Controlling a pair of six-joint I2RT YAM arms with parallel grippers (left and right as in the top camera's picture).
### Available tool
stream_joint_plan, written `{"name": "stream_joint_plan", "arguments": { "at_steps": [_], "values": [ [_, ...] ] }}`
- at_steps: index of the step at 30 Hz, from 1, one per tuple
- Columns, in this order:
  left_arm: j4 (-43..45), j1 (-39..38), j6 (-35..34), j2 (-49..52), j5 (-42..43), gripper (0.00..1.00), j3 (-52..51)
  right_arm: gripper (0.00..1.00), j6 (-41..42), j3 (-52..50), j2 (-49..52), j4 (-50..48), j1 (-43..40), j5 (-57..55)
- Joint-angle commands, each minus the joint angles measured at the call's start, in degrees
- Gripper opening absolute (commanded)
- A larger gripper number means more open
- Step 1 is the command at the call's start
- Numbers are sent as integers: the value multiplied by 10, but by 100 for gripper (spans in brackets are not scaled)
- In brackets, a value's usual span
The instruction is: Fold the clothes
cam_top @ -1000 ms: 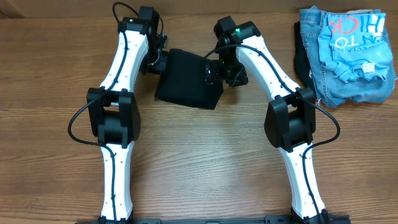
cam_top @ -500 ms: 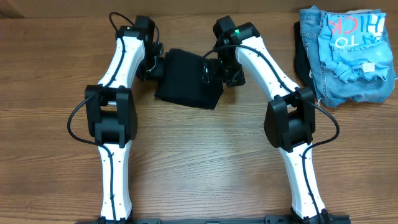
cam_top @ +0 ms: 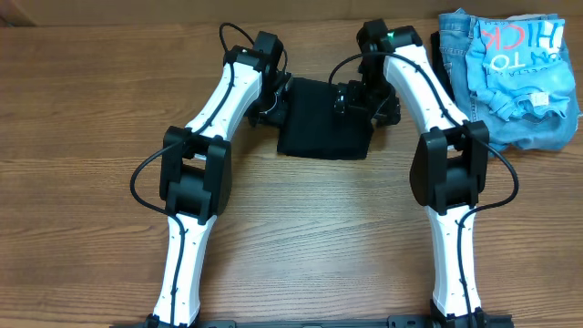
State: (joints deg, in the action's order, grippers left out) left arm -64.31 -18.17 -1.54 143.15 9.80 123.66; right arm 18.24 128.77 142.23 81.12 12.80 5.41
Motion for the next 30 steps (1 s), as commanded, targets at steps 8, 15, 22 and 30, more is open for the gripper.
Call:
{"name": "stream_joint_plan", "arguments": {
  "at_steps": [8,15,22,30],
  "values": [
    [5,40,-2,10,3,33,-16,98,29,-85,-19,-50,4,7],
    [5,40,-2,10,3,34,-16,67,58,-138,-19,-62,6,10],
    [5,40,-1,10,3,34,-16,4,42,-136,-20,-107,-3,17],
    [-1,50,-2,9,3,33,30,4,-53,10,-50,-97,-82,61]
  ]
}}
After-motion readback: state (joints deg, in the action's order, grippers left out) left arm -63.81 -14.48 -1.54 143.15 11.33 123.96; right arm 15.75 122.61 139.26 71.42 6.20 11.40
